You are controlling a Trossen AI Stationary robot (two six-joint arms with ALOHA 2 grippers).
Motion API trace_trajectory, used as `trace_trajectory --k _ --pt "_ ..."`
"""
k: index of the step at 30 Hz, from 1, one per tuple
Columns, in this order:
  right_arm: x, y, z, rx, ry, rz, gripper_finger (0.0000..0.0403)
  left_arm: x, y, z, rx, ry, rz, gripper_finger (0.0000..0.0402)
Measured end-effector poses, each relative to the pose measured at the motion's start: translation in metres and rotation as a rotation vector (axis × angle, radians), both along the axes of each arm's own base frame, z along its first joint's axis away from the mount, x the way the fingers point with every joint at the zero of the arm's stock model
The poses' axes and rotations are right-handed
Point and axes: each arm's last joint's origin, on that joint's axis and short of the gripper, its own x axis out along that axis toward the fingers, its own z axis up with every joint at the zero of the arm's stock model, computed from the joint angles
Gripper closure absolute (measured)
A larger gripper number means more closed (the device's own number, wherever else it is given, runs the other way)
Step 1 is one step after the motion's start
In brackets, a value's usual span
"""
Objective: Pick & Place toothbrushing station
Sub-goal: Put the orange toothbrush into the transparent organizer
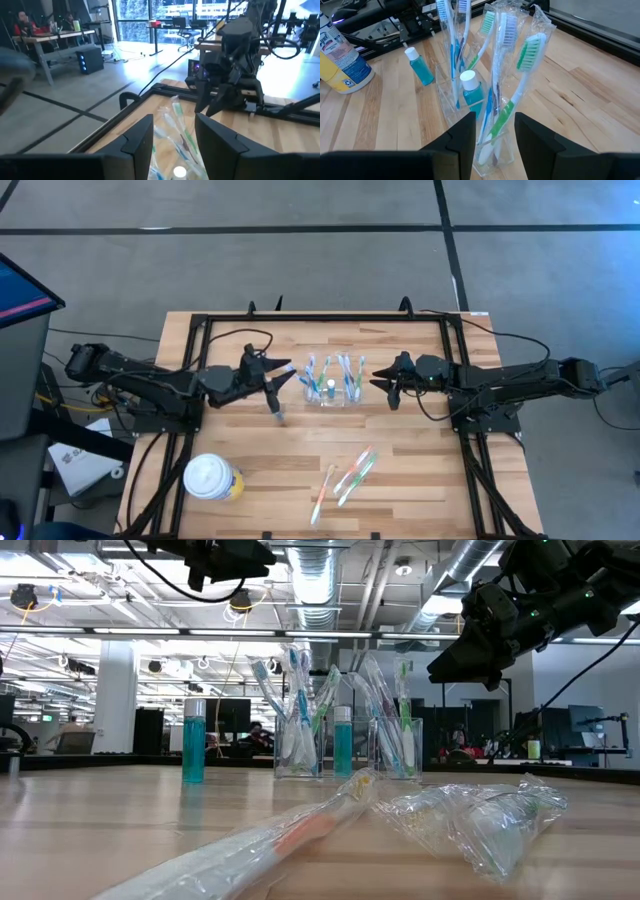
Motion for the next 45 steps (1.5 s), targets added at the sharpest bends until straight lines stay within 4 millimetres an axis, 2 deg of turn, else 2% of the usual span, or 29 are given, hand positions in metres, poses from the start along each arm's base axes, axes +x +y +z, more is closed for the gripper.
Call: trace_trajectory --k 13,21,28,36,40,45 --pt "0.0 0.002 0.0 0.007 -0.002 0.013 0.0276 0.001 0.0 0.005 -0.025 -0.065 -0.02 0.0264" --pt "0.004 0.02 0.005 -0.046 -0.051 0.145 0.0276 0.009 -0.013 -0.002 -0.098 -0.035 -0.404 0.0264" --pt "0.005 0.041 0.006 -0.035 -0.064 0.308 0.0276 0.019 -0.031 -0.019 -0.11 0.032 -0.491 0.0263" --pt "0.009 0.073 -0.013 -0.03 0.042 0.47 0.0276 0.026 -0.05 -0.035 -0.107 0.1 -0.553 0.0263" --pt "0.014 0.085 -0.029 -0.031 0.113 0.516 0.0276 0.026 -0.054 -0.036 -0.106 0.101 -0.567 0.0263" --pt "0.026 0.098 -0.044 -0.034 0.112 0.555 0.0276 0.025 -0.054 -0.035 -0.106 0.094 -0.57 0.0264"
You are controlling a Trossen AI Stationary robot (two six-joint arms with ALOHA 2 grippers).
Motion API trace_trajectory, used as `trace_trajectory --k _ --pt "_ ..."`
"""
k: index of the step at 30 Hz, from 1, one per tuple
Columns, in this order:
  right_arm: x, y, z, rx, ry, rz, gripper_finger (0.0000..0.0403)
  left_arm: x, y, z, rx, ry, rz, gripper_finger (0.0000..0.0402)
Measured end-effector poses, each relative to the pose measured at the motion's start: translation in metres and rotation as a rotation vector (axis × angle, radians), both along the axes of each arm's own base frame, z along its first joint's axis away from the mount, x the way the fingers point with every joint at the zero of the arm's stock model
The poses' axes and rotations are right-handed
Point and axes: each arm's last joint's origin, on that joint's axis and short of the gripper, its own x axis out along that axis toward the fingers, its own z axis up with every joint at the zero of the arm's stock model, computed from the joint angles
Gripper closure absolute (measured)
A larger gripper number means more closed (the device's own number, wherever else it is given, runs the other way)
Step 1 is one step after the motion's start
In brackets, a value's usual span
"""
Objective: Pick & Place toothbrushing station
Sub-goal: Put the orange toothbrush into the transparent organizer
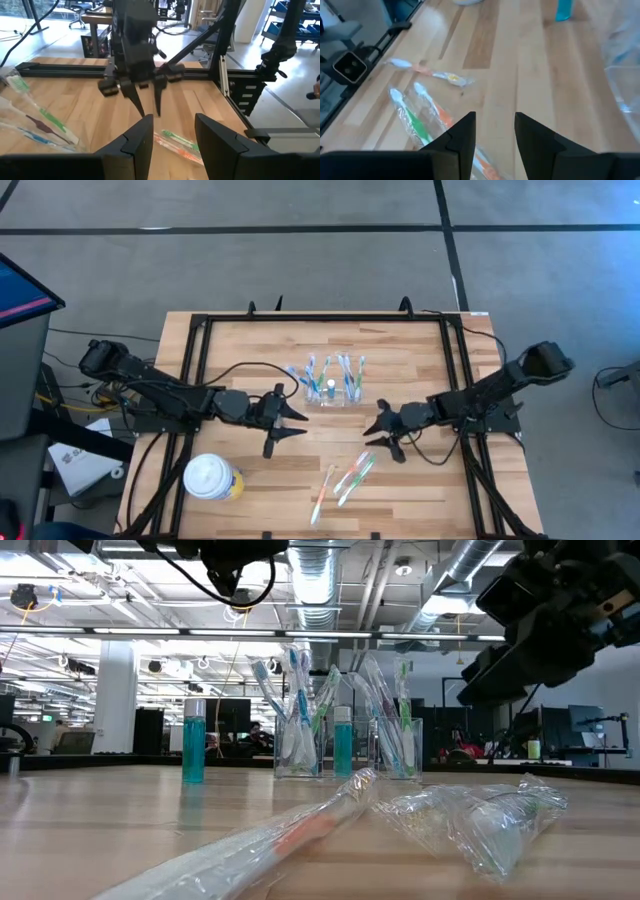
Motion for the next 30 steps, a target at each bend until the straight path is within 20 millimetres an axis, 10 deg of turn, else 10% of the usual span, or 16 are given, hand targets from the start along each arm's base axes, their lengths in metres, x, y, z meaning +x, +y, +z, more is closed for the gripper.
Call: trace_trajectory --k 30 --pt "0.093 0.079 -0.025 -0.237 0.425 0.234 0.0276 0.0 0.0 0.0 0.007 -0.004 0.001 0.0264"
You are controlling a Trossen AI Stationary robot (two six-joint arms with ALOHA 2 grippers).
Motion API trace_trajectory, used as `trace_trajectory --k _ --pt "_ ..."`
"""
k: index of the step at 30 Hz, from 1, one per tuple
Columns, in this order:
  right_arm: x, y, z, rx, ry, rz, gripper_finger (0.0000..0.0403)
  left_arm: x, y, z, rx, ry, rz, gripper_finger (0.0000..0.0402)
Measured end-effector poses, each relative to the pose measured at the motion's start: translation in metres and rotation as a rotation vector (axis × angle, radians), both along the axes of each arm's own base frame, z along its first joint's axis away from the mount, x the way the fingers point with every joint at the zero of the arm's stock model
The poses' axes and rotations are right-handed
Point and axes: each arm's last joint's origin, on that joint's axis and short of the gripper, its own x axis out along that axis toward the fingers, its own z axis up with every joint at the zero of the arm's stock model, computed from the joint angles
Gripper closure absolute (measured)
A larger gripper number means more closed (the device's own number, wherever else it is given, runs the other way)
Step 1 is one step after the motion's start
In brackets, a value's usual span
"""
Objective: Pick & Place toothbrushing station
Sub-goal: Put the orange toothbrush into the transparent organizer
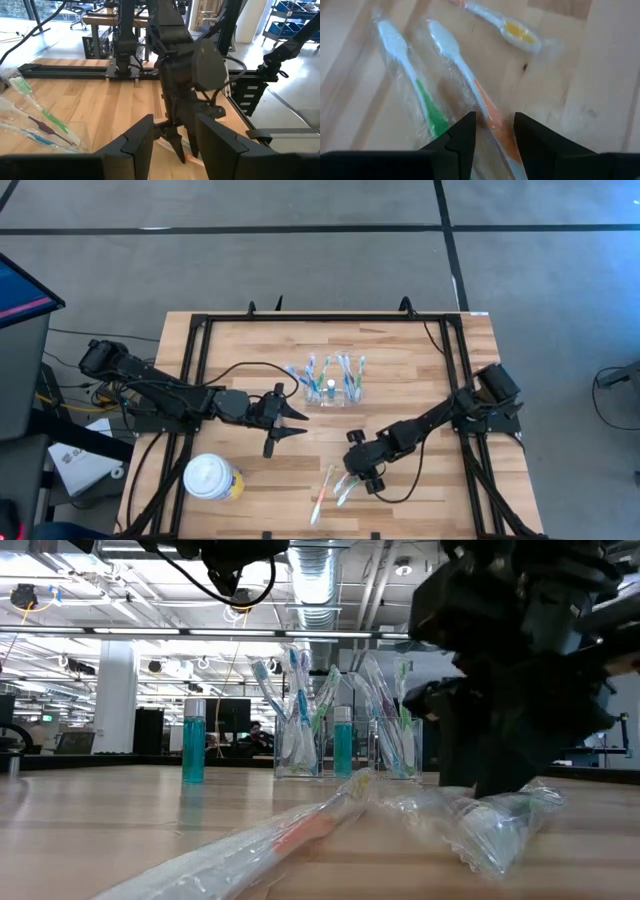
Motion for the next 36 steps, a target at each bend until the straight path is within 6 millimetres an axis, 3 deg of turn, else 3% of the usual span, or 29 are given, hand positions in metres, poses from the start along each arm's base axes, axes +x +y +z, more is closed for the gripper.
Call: trace_trajectory --k 10,19,28,36 --pt "0.004 0.002 -0.001 -0.001 0.003 -0.002 0.0286 0.0 0.0 0.0 0.0 0.0 -0.003 0.0263" --pt "0.003 0.001 -0.001 -0.009 0.009 -0.001 0.0391 0.0 0.0 0.0 0.0 0.0 -0.003 0.0263" --pt "0.001 -0.001 0.002 0.006 0.034 -0.01 0.0394 0.0 0.0 0.0 -0.001 0.0 -0.002 0.0264" --pt "-0.004 -0.005 0.03 -0.009 -0.041 -0.023 0.0399 -0.003 0.001 -0.008 0.005 0.024 0.002 0.0264"
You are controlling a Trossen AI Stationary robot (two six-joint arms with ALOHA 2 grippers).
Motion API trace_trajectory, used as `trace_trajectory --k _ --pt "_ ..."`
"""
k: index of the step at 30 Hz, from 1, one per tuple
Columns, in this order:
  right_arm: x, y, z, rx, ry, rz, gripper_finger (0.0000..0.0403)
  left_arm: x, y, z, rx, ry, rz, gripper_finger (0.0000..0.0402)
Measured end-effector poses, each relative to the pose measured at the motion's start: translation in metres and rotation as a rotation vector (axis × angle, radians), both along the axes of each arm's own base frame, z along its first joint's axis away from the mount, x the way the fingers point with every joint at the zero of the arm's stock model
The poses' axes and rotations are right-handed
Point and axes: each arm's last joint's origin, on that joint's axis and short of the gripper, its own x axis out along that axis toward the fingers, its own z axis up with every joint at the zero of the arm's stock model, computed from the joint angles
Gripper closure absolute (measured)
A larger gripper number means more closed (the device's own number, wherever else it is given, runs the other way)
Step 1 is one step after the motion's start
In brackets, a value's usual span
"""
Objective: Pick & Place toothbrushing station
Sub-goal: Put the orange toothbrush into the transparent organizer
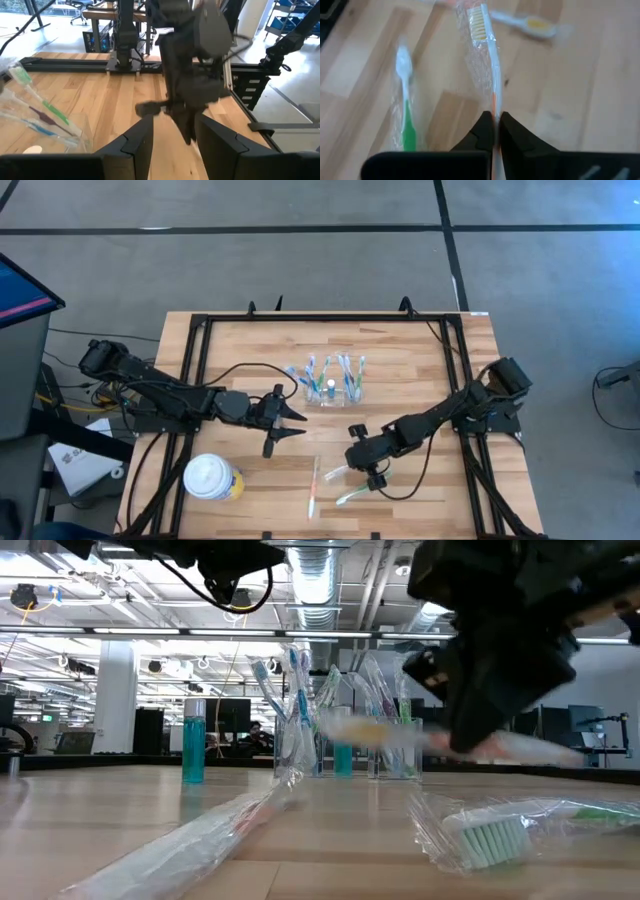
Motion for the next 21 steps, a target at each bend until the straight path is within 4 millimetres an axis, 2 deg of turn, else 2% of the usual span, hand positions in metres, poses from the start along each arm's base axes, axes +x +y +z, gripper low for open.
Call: trace_trajectory --k 6,12,21 --pt "-0.009 -0.01 0.022 -0.038 -0.138 -0.047 0.0401 0.0 0.0 0.001 -0.005 -0.015 0.0 0.0264" --pt "-0.029 -0.024 0.039 -0.08 -0.299 -0.144 0.0401 0.0 0.0 0.001 -0.01 -0.019 0.0 0.0264" --pt "-0.055 -0.048 0.051 -0.042 -0.588 -0.266 0.0401 0.0 0.0 0.002 -0.013 -0.028 -0.001 0.0264"
